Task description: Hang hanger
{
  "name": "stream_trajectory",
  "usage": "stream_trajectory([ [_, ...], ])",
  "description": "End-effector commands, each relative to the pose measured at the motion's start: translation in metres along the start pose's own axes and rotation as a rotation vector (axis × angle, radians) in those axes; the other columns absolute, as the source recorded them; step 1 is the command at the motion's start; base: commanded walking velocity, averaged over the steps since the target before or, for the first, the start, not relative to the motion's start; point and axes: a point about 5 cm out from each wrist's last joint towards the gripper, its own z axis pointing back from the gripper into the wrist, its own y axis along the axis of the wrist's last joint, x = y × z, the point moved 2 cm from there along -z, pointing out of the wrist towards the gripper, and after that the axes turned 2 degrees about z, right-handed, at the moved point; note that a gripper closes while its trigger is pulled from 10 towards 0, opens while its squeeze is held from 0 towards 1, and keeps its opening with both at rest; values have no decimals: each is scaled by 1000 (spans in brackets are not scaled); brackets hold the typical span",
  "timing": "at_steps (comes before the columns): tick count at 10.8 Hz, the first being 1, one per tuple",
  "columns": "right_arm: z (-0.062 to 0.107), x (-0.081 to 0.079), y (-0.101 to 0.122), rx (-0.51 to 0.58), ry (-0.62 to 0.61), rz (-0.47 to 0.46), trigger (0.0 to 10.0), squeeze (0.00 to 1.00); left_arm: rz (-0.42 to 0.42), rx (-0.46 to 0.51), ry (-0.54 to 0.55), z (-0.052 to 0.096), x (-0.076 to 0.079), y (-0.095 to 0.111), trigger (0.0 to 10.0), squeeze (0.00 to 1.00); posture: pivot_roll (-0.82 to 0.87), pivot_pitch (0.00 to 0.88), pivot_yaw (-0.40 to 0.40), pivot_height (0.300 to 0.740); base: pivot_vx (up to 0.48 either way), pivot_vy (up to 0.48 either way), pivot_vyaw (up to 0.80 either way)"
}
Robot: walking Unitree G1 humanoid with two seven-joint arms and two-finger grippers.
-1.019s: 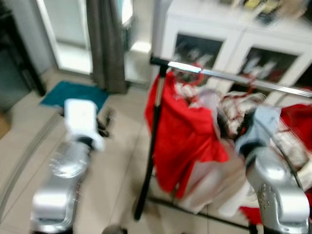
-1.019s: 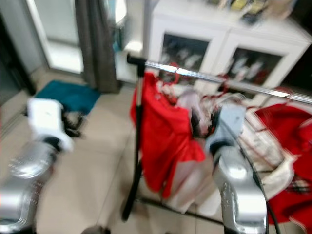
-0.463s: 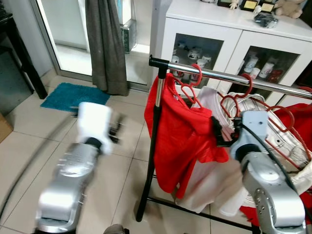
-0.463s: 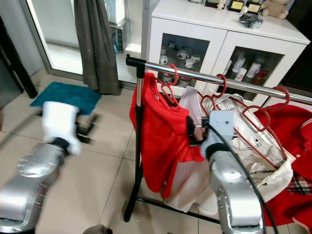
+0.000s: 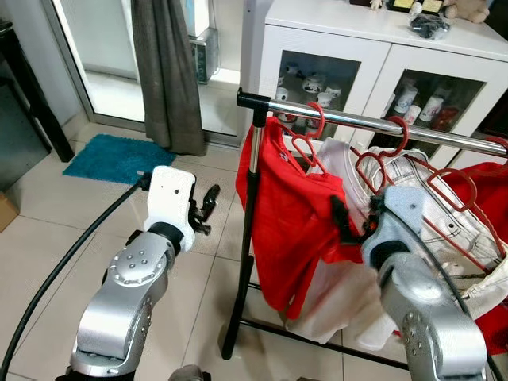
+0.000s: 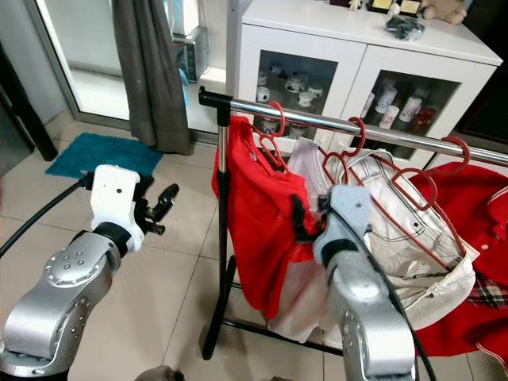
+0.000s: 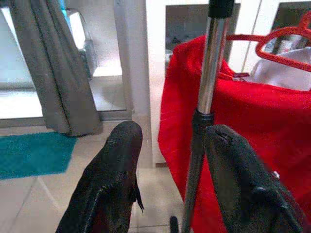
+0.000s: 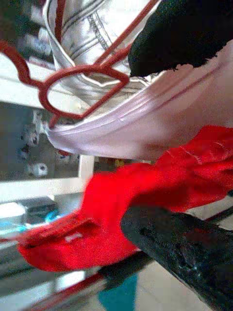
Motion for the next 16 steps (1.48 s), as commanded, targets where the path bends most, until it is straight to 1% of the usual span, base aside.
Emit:
stream_trajectory([
  [1, -1, 2, 7, 36, 6, -36, 10000, 0, -18, 26, 1, -2, 2, 7, 10000, 0, 47, 59, -42, 740, 0, 0, 0],
  [2, -3, 2, 10, 57, 9, -1, 10000, 0, -4, 21, 9, -2, 2, 6, 10000, 0, 50, 61, -44, 740, 0, -480, 0],
  [3, -3, -3, 15, 98, 77, -62, 10000, 0, 8, 21, 22, -2, 1, 5, 10000, 0, 60, 61, -47, 740, 0, -480, 0],
  [4, -1, -6, 20, 137, 112, -107, 10000, 0, 9, 26, 20, -2, 1, 6, 10000, 0, 58, 56, -45, 740, 0, -480, 0],
  [5, -1, -3, 16, 100, 81, -65, 10000, 0, 6, 27, 3, -3, 1, 7, 10000, 0, 53, 58, -37, 740, 0, -480, 0],
  [6, -1, -1, 12, 82, 59, -100, 10000, 0, 4, 26, 0, -4, 1, 7, 10000, 0, 56, 59, -37, 740, 0, -480, 0],
  [7, -1, 0, 15, 115, 68, -96, 10000, 0, 6, 27, 1, -5, 2, 8, 10000, 0, 60, 54, -39, 740, 0, -480, 0],
  [8, 2, -7, 21, 173, 137, -144, 10000, 0, 49, 32, 3, -4, 4, 8, 10000, 0, 64, 47, -45, 740, 0, 0, 0],
  [9, 4, -10, 27, 220, 146, -181, 10000, 0, 37, 42, 3, -2, 4, 9, 10000, 0, 70, 44, -47, 740, 0, 0, 0],
  [10, 4, -10, 29, 242, 134, -229, 10000, 0, 29, 52, 6, -1, 3, 10, 10000, 0, 75, 38, -49, 740, 0, 0, 0],
  [11, 4, -10, 31, 256, 124, -254, 10000, 0, 29, 55, 7, -1, 2, 10, 10000, 0, 75, 37, -49, 740, 0, 0, 0],
  [12, 4, -15, 31, 251, 136, -259, 10000, 0, 29, 57, 11, 0, -1, 10, 10000, 0, 73, 33, -50, 740, 0, 0, 0],
  [13, 2, -20, 35, 299, 166, -109, 10000, 0, 36, 63, 15, 0, -2, 10, 10000, 0, 73, 30, -50, 740, 0, 0, 0],
  [14, -2, -16, 21, 185, 159, -149, 10000, 0, 13, 47, 9, -2, 0, 9, 10000, 0, 71, 25, -49, 740, 0, 0, 0],
  [15, -2, -13, 17, 162, 143, -127, 10000, 820, 13, 33, -2, -3, 1, 7, 10000, 263, 70, 24, -48, 740, 0, 0, 0],
  [16, -2, -11, 14, 171, 152, -120, 10000, 1000, 12, 40, -23, -5, 6, 8, 10000, 502, 68, 22, -47, 740, 0, 0, 0],
])
